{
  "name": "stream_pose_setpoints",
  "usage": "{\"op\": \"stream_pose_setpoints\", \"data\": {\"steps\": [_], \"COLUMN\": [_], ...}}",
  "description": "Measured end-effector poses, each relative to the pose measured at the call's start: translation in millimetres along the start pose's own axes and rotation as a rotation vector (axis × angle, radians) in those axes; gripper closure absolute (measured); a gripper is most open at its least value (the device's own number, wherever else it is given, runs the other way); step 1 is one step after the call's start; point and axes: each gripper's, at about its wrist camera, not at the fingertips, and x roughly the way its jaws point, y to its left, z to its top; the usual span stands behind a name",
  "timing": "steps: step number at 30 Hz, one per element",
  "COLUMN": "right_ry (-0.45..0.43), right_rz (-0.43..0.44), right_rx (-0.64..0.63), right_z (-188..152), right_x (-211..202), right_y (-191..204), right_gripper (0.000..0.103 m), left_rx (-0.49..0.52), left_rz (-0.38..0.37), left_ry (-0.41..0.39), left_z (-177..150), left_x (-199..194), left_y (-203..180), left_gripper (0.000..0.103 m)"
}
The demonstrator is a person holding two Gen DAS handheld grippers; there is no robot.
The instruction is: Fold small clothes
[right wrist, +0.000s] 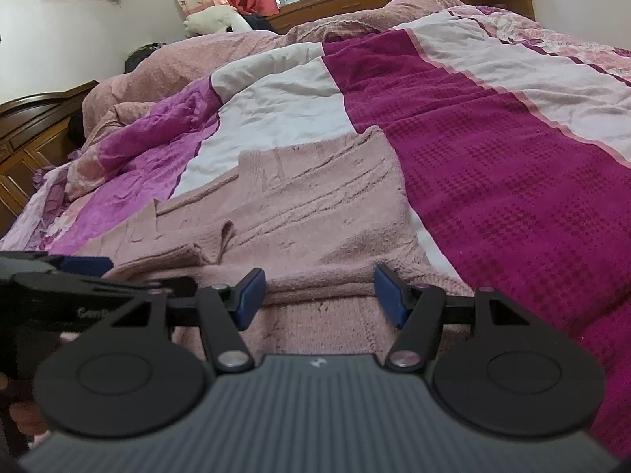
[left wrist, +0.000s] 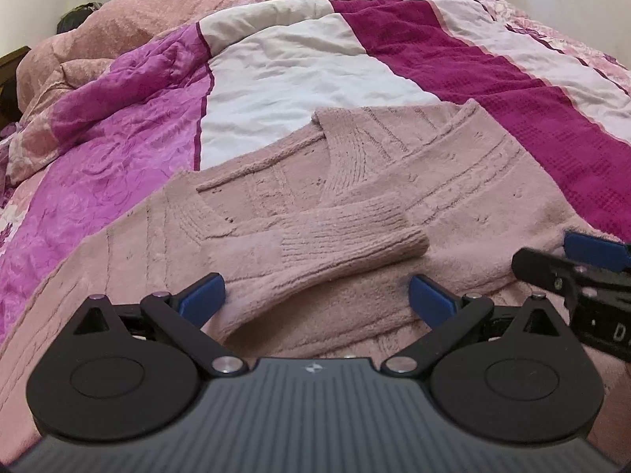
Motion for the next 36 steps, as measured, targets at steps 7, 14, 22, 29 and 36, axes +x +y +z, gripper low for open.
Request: {"op": "stream_pose_setpoints", "data": {"steps": [7,14,22,29,36], "right_ry": [0.002,-0.003,-0.006,-0.006,-0.011], "right_rz": [-0.001,-0.005,-0.005,-0.002,-0.002], "right_rx": [0.003,-0.015,-0.023,-0.02,-0.036], "right_z": [-5,-8,-10,-10,-11], "right_x": [1,3,3,3,3], "right_y": [1,2,3,3,4], "right_gripper": [0.04,0.04,0.039,0.039,0.037], "left_rx": [-0.021,-0.002,-0.077,-0.149,-0.137], "left_rz": [-0.015,-0.054,-0.111,-0.148,-0.172], "left_ry": [0.004,-0.043,-0.051,-0.05,-0.079], "left_z": [5,8,12,9,11], "left_x": [15,9,0,-1,-9], "left_y": [-4,-9,3,20,25], "left_gripper": [0.001,0.021,0.025,0.025,0.025]}}
